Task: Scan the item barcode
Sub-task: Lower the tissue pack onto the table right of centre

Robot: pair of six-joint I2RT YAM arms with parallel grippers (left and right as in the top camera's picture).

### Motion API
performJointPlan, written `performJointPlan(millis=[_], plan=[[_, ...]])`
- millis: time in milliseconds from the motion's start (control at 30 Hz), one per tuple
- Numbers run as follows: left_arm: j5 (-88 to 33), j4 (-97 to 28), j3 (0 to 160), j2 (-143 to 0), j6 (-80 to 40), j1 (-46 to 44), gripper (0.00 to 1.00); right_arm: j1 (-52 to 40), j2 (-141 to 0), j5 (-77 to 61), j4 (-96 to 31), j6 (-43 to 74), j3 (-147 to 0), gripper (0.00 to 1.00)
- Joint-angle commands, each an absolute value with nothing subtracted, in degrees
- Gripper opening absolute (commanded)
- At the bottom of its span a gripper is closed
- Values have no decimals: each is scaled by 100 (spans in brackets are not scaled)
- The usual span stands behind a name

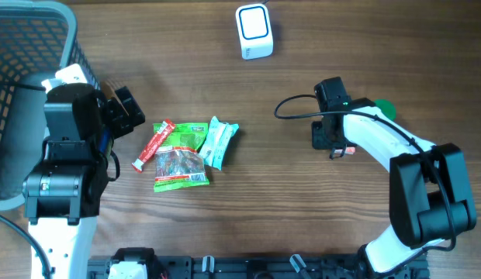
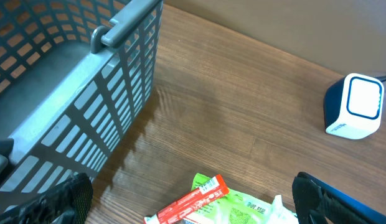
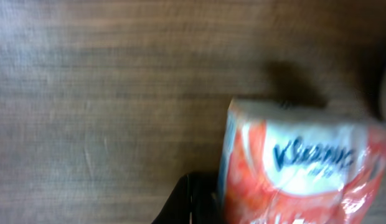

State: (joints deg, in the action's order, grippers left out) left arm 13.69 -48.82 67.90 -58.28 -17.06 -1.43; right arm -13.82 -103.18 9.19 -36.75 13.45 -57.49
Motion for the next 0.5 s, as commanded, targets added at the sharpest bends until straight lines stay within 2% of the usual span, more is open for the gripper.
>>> performJointPlan(millis=[0,133,467], plan=[[1422,-4864,6869,-5830,-1678,-110,100,-1389,-10372,1435,-3540,1538,-5579,4],[1422,-4866,6869,-5830,-1678,-110,100,-1382,-10372,2051,-3531,1712,-5579,4],[1422,-4866,6869,-5830,-1678,-110,100,-967,-10372,2268,-3275,1695,-5579,4]])
